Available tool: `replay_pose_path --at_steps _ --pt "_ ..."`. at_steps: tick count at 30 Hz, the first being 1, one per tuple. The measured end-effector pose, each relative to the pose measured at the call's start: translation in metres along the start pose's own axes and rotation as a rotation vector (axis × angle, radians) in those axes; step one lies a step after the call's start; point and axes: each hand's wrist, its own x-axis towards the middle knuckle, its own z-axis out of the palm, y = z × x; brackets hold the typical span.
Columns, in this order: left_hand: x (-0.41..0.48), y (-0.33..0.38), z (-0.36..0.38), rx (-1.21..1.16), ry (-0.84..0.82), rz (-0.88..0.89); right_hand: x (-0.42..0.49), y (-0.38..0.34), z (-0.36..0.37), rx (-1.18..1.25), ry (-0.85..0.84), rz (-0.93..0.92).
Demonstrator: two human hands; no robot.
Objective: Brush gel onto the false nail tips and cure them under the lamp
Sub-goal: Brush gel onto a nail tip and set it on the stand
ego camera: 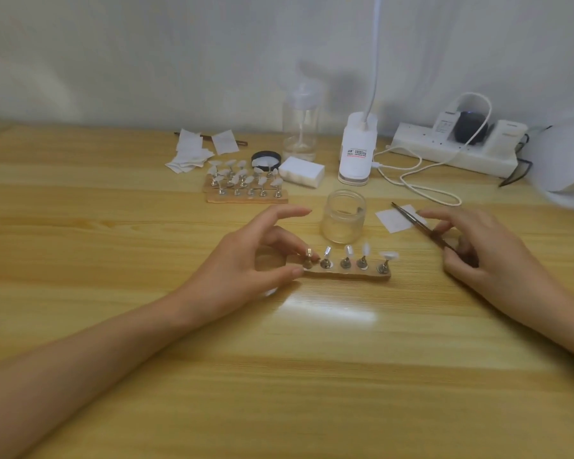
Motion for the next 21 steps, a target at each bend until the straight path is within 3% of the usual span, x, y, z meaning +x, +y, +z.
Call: replay_pose_path --at_steps 6,10,12,15,18,21 --pt "0.000 -0.001 0.000 -0.005 0.001 0.006 0.011 0.000 -0.001 -0.105 -0.142 0.081" --pt "0.002 0.000 -0.002 -0.053 -0.015 -0.025 0.008 -0.011 -0.007 0.009 -0.057 0.040" --pt "0.002 0.000 -0.002 -0.068 -0.015 -0.035 0.011 -0.019 -0.012 0.213 0.029 0.010" --pt "0.008 0.001 -0.003 -0.056 -0.019 -0.032 0.018 -0.029 -0.026 0.706 0.077 -0.038" --pt "0.012 0.003 -0.003 -0.031 -0.026 -0.017 0.031 -0.040 -0.035 1.111 0.011 -0.023" --pt "0.014 0.004 -0.004 -0.029 -0.030 -0.004 0.046 -0.053 -0.032 1.267 0.006 0.022"
